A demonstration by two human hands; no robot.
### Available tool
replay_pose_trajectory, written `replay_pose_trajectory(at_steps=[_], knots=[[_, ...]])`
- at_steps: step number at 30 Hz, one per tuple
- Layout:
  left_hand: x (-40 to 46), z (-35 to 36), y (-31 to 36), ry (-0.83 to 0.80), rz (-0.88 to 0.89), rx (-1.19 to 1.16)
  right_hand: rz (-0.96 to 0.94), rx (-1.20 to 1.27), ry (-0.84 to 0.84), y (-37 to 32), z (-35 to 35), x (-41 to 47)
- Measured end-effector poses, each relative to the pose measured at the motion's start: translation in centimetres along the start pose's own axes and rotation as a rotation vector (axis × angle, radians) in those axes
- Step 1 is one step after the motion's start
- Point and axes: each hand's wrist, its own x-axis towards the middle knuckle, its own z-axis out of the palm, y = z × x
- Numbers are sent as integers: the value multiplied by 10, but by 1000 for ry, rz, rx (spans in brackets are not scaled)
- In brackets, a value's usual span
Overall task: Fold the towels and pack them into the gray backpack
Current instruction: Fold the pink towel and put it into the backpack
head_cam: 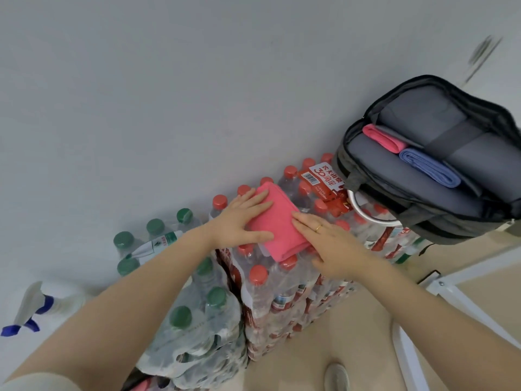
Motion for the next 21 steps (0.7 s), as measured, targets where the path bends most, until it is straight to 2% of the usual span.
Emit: replay_pose_trajectory(at_steps=[2, 5, 10, 15, 18, 21], knots=[[-8, 3, 0, -27, 35, 41, 19, 19, -55, 0, 2, -1], [-10, 9, 4, -92, 36, 122, 22, 39, -46, 2, 5, 5], [-3, 14, 7, -84, 33, 177, -17, 76, -71, 9, -11, 10], [1, 23, 14, -74, 94, 249, -70, 149, 76, 9, -5, 1], [8, 20, 34, -16, 138, 66, -48, 300, 267, 19, -20, -3], [19, 13, 70, 180, 78, -357, 67, 481, 466, 35, -51, -4]])
